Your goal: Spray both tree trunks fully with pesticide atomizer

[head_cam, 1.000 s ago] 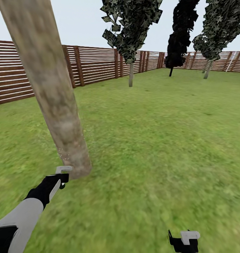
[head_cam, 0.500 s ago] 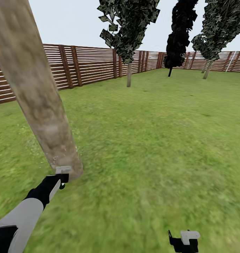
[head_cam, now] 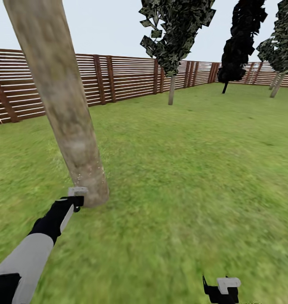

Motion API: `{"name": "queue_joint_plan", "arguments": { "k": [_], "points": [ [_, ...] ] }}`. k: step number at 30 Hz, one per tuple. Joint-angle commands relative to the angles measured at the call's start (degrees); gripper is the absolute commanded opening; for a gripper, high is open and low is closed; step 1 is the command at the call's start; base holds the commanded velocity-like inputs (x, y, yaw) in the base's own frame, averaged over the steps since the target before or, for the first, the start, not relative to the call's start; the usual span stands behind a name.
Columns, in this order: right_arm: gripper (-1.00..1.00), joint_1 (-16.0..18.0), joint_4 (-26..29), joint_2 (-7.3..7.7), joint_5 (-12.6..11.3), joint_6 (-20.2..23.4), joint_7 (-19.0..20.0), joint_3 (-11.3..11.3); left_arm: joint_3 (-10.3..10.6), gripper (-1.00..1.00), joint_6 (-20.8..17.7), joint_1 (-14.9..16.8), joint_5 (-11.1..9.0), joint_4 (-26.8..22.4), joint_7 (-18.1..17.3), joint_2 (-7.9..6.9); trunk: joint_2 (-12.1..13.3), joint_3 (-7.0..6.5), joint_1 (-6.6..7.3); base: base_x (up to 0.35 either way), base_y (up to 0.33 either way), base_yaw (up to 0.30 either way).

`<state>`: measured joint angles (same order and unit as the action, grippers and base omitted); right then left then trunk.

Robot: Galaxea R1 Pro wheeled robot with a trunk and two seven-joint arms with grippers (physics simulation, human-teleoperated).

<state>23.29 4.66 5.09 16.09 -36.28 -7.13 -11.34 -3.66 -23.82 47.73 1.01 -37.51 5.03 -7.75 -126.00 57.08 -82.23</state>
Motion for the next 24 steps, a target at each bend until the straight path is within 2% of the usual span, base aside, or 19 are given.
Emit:
{"name": "queue_joint_plan", "arguments": {
  "k": [1,4,6,7,9,11,13,14,15,16,17,18,19,20,21,22,23,24],
  "points": [
    [1.0,0.0,0.0,0.0,0.0,0.0,0.0,0.0,0.0,-1.0,-1.3,0.2,0.1,-1.1,0.0,0.36,0.0,0.0,0.0,-0.293,-0.134,0.278],
    [1.0,0.0,0.0,0.0,0.0,0.0,0.0,0.0,0.3,-1.0,-5.5,0.8,0.1,-4.0,-0.1,2.79,0.0,0.0,0.0,-0.293,-0.134,0.278],
    [1.0,0.0,0.0,0.0,0.0,0.1,0.0,0.0,0.2,-1.0,-7.2,2.4,0.3,-4.3,-0.4,2.49,0.0,0.0,0.0,-0.293,-0.134,0.278],
    [1.0,0.0,0.0,0.0,0.0,0.1,0.0,0.0,0.1,-1.0,-7.4,3.3,0.4,-4.3,-0.5,1.61,0.0,0.0,0.0,-0.291,-0.135,0.253],
    [1.0,0.0,0.0,0.06,0.0,0.0,0.0,0.0,0.4,-1.0,-7.7,3.5,0.2,-4.3,-0.6,-2.65,0.0,0.0,0.0,-0.151,-0.073,0.08],
    [1.0,0.0,0.0,0.08,0.0,0.0,0.0,0.0,0.5,-1.0,-7.7,3.4,0.2,-4.3,-0.8,-2.89,0.0,0.0,0.0,-0.024,-0.011,0.012],
    [1.0,0.0,0.0,0.09,0.0,0.0,-0.1,0.0,0.7,-1.0,-7.8,4.1,0.4,-4.0,-1.0,0.06,0.0,0.0,0.0,-0.005,-0.002,0.003],
    [1.0,0.0,0.0,0.09,0.0,0.0,-0.1,0.0,0.7,-1.0,-10.1,7.5,0.3,-3.5,-1.4,1.73,0.0,0.0,0.0,0.0,0.0,0.0],
    [1.0,0.0,0.0,0.09,0.0,0.0,-0.1,0.0,0.8,-1.0,-13.1,9.7,0.4,-3.4,-2.4,1.87,0.0,0.0,0.0,0.0,0.0,0.0],
    [1.0,0.0,0.0,0.09,0.0,0.0,-0.1,0.0,0.8,-1.0,-15.1,11.2,0.6,-3.4,-3.9,1.21,0.0,0.0,0.0,0.0,0.0,0.0],
    [1.0,0.0,0.0,0.09,0.0,0.0,-0.1,0.0,0.8,-1.0,-15.7,11.8,0.7,-3.4,-4.7,-0.17,0.0,0.0,0.0,0.0,0.0,0.0],
    [1.0,0.0,0.0,0.09,0.0,0.0,-0.1,0.0,0.8,-1.0,-16.1,12.1,0.7,-3.4,-5.2,-2.11,0.0,0.0,0.0,0.0,0.0,0.0],
    [1.0,0.0,0.0,0.09,0.0,0.0,0.0,0.0,0.8,-1.0,-16.4,12.0,0.5,-3.6,-5.8,-5.4,0.0,0.0,0.0,0.0,0.0,0.0],
    [1.0,0.0,0.0,0.09,0.0,0.0,0.0,0.0,0.9,-1.0,-16.4,11.8,0.6,-4.1,-6.7,-6.42,0.0,0.0,0.0,0.0,0.0,0.0],
    [1.0,0.0,0.0,0.09,0.0,0.0,0.0,0.0,0.9,-1.0,-16.4,11.7,0.7,-4.4,-8.2,-6.53,0.0,0.0,0.0,0.0,0.0,0.0],
    [1.0,0.0,0.0,0.09,0.0,0.0,0.0,0.0,1.3,-1.0,-16.5,11.7,0.7,-4.6,-9.1,-5.83,0.0,0.0,0.0,0.018,0.0,0.0],
    [1.0,0.0,0.0,0.09,0.0,0.0,0.0,0.0,3.1,-1.0,-16.4,11.6,0.7,-5.4,-9.7,-4.53,0.0,0.0,0.0,0.154,-0.067,0.0],
    [1.0,0.0,0.0,0.09,0.0,0.0,0.0,0.0,5.4,-1.0,-16.5,11.6,0.8,-6.6,-9.9,-3.84,0.0,0.0,0.0,0.239,-0.117,0.0]
  ]
}}
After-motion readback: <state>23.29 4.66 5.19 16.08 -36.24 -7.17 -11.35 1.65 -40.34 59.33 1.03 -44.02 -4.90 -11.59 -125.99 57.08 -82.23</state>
